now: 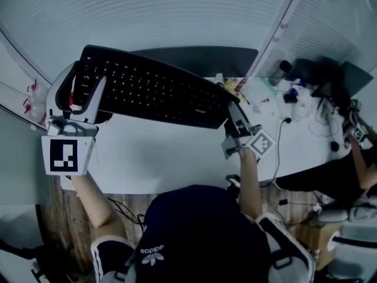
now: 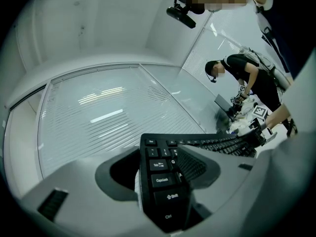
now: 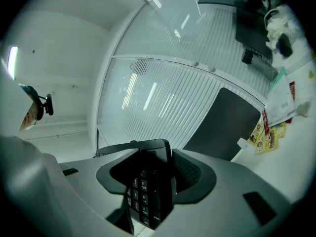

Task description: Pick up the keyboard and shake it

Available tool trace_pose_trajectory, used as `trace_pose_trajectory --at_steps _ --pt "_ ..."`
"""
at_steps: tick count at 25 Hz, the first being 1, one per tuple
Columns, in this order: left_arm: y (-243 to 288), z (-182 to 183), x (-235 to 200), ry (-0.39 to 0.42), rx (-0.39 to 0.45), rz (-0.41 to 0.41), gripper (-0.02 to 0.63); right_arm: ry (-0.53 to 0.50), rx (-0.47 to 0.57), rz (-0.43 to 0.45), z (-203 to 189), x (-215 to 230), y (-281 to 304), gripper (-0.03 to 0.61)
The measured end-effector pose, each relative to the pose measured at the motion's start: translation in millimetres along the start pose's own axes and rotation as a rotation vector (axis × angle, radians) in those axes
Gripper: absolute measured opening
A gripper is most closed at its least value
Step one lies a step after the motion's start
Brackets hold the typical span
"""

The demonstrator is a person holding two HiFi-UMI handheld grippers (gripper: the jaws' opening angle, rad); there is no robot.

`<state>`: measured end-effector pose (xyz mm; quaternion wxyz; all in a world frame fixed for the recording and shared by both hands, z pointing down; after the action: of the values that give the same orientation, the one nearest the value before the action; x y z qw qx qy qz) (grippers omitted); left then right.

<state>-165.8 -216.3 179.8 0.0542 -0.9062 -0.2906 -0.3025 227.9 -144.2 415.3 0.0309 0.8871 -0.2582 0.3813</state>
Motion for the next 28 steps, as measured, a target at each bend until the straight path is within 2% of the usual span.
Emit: trace_pose_trajectory --at_steps 3,5,7,9,11,13,16,22,24,26,28 --pt "0 -2 1 -0.032 0.019 -0.006 0.233 0.038 -0.017 -0.008 -4 2 -4 0.193" --pt "-2 -6 0 -0.017 0.02 -0.023 0.233 0.059 -0.019 0.004 -7 2 -9 0.193" --pt "3 -8 -3 -0.01 0.02 -0.025 0.232 0.037 -0.009 -0.012 -2 6 -1 0.193" --pt "4 -5 -4 -0.054 0.033 -0.018 0.232 0.033 -0.019 -0.033 -1 6 -1 0.193" --pt "-2 -6 -3 -0.077 0.036 -0.032 0.232 0.028 -0.039 -0.012 -5 0 -12 0.193" --pt "-3 -8 -4 -0.064 0.036 -0.041 0.232 0.035 -0.028 0.012 -5 3 -8 0.192" --pt "-2 -11 -4 -0.091 0.037 -0.033 0.232 0.049 -0.026 -0.008 -4 7 -7 0.192" --pt "-2 -11 -3 -0.122 0.041 -0.012 0.23 0.067 -0.008 0.004 -1 2 2 0.19" --pt "-4 -15 -3 -0.114 0.057 -0.027 0.23 0.053 -0.013 0.034 0 0 3 0.19" --pt "-3 -17 -2 -0.093 0.077 -0.04 0.23 0.046 -0.029 0.01 0 4 4 0.19" --pt "-4 -17 -1 -0.108 0.089 -0.035 0.23 0.056 -0.025 0.017 -1 5 3 0.19"
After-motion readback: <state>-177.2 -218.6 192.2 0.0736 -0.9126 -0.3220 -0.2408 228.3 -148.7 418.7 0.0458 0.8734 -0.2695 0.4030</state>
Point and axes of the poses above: the fingertips, and each gripper's own axes: y forward along the fingers, x to its right, z out of its top, the point moved 7 cm from there along -y, backward along the fingers, and after that the axes turned 14 degrees about -x, right-handed, at the moved point
